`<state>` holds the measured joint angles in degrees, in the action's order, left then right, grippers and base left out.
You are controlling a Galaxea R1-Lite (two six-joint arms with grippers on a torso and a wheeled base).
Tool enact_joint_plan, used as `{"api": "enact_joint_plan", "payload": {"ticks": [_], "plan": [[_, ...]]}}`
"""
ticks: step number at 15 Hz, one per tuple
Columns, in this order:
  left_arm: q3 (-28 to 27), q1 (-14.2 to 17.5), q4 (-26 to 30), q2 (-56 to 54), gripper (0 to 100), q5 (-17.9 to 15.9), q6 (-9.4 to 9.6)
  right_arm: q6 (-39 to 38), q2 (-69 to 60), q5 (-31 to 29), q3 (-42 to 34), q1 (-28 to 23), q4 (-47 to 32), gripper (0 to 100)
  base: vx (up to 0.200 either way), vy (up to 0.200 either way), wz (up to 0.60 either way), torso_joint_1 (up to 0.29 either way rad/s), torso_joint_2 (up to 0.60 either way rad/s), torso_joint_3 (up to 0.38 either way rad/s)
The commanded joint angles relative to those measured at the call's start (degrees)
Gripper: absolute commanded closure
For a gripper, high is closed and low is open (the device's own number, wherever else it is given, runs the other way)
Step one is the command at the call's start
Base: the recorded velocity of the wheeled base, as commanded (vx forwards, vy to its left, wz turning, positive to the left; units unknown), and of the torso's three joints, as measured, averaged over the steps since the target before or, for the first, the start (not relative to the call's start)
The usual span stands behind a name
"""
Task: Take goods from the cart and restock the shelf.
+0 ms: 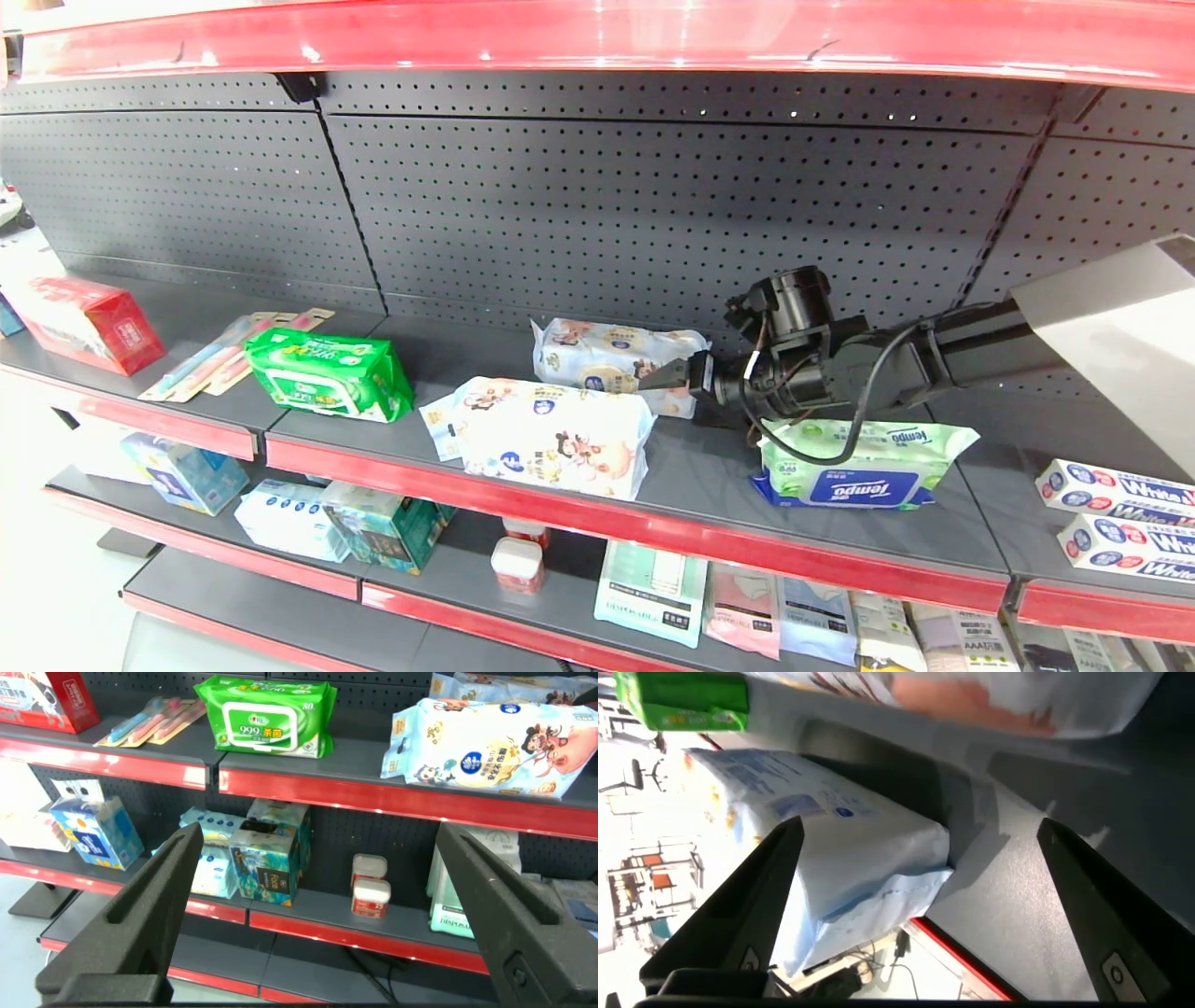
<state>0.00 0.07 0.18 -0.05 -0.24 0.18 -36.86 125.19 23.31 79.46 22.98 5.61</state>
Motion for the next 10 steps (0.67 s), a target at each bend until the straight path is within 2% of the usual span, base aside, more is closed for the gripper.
{"api": "enact_joint_plan", "payload": {"ticks": [1,10], "plan": [[0.0,0.01,-0.01,0.05,0,-0.02,-0.01,0.04,-1.52,-0.11,0.17,-0.22,0.02,0,0.0,0.0,0.0,0.0,0.0,0.0],[0.0,0.01,-0.01,0.05,0,-0.02,-0.01,-0.23,-9.7,-2.83,-0.8,-1.53,0.02,0,0.0,0.0,0.0,0.0,0.0,0.0]]}}
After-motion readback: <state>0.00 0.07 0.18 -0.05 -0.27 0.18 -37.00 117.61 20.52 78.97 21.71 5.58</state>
